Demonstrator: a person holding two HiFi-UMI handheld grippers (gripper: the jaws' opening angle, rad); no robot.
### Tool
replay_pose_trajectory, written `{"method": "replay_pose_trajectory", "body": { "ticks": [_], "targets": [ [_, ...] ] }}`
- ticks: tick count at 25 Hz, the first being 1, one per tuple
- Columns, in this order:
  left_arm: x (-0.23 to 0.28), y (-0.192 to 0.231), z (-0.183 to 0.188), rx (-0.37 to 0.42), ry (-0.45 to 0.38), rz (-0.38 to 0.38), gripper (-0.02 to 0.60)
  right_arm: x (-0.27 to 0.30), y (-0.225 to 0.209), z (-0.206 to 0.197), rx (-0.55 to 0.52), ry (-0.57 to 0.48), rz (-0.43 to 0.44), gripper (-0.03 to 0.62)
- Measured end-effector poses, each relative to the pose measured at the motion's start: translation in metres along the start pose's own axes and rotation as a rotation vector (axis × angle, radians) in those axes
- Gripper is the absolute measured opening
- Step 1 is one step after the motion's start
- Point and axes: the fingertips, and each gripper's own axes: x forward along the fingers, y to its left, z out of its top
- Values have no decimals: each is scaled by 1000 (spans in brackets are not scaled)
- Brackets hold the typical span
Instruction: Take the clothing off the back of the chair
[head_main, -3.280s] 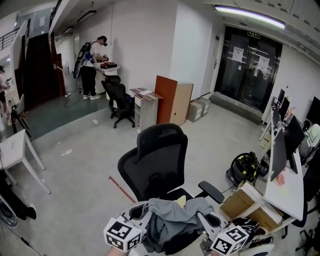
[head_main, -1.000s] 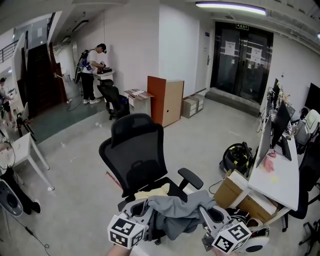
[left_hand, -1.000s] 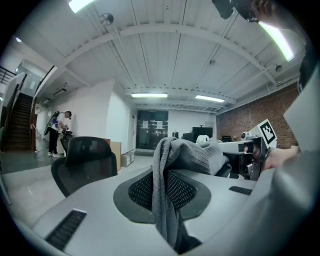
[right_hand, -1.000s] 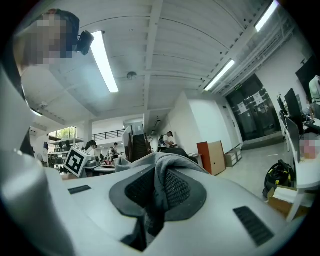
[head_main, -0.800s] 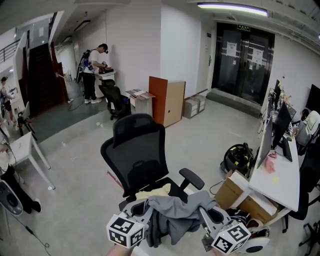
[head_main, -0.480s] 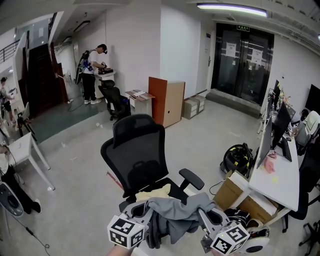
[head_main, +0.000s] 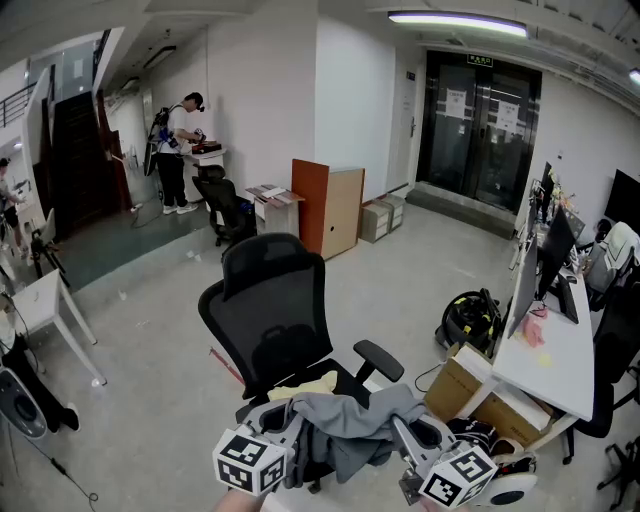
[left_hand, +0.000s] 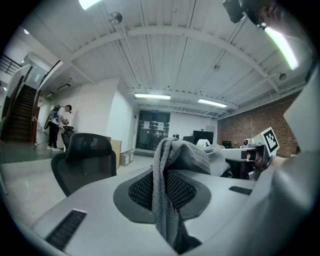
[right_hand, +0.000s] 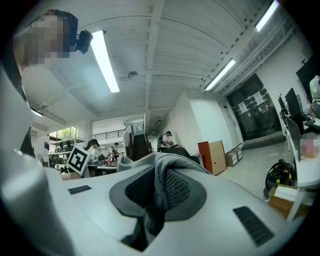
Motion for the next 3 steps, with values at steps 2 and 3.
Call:
{"method": "replay_pose_trajectory", "body": {
  "ticks": [2, 3],
  "targets": [
    [0, -1, 1, 1, -1, -3, 41, -1, 1, 1, -2, -2, -1, 49],
    [0, -1, 2, 1, -1, -4, 41, -1, 1, 2, -2, -2, -2, 49]
  ]
}}
